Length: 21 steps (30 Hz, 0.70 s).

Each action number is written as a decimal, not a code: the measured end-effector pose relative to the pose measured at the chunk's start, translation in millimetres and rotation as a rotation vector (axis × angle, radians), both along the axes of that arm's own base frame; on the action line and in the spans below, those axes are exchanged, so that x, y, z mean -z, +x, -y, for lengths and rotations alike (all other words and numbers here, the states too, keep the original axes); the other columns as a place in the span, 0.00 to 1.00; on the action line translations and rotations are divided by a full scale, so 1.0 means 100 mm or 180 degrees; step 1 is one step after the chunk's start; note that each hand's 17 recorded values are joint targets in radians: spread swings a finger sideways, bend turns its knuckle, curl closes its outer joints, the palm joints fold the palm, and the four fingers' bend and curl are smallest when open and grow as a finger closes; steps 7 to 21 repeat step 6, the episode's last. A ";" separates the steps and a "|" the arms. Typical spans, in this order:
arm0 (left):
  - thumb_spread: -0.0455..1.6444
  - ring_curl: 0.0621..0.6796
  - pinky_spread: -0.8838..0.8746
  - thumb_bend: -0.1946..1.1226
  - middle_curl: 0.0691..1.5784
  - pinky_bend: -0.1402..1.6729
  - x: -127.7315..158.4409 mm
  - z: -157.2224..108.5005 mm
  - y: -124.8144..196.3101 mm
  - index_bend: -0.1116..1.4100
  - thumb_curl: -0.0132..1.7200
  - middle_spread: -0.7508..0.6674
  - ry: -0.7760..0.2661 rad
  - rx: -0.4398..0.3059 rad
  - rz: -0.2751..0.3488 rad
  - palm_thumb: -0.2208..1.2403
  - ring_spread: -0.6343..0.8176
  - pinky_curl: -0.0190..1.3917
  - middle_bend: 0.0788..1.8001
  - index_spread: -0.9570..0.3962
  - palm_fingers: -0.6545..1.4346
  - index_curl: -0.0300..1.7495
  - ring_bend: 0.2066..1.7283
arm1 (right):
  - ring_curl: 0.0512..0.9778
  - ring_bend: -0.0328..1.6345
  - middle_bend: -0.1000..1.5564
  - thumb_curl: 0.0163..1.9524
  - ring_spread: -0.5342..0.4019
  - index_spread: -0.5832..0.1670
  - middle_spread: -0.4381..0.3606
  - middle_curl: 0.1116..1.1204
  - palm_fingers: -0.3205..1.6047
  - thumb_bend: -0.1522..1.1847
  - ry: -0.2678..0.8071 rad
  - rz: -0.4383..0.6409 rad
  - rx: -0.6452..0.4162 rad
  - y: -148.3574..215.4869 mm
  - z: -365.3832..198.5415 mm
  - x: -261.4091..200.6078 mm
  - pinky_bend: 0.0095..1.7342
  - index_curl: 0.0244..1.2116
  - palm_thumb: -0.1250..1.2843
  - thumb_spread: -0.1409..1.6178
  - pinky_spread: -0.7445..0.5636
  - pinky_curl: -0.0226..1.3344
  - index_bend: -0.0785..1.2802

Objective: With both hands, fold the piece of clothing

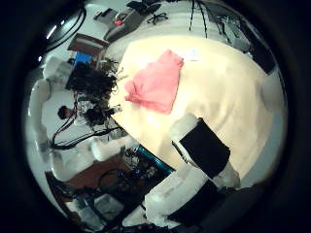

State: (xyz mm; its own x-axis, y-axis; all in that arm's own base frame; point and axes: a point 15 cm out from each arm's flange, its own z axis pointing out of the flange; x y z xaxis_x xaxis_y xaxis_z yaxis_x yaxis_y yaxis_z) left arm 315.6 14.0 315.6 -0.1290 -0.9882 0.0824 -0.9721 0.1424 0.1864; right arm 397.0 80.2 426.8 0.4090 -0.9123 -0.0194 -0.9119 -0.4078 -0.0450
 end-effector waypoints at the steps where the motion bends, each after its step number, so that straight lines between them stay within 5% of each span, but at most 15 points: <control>1: 0.78 0.27 0.78 0.14 0.14 0.24 -0.06 -0.01 -0.03 0.18 0.25 0.77 0.0028 -0.0011 0.0008 0.53 0.79 0.24 0.06 0.83 0.30 0.16 0.14 | 0.18 0.22 0.19 0.11 0.75 0.33 0.51 0.23 0.26 0.11 0.0001 0.0011 0.0012 -0.02 0.02 -0.03 0.19 0.24 0.47 0.95 0.80 0.21 0.18; 21: 0.77 0.27 0.78 0.14 0.14 0.24 -0.05 -0.03 -0.22 0.17 0.25 0.77 0.0075 -0.0030 -0.0095 0.54 0.79 0.24 0.06 0.83 0.30 0.16 0.14 | 0.18 0.20 0.19 0.10 0.76 0.32 0.51 0.23 0.27 0.10 0.0002 0.0027 0.0088 -0.12 0.14 -0.11 0.17 0.24 0.43 0.94 0.80 0.21 0.19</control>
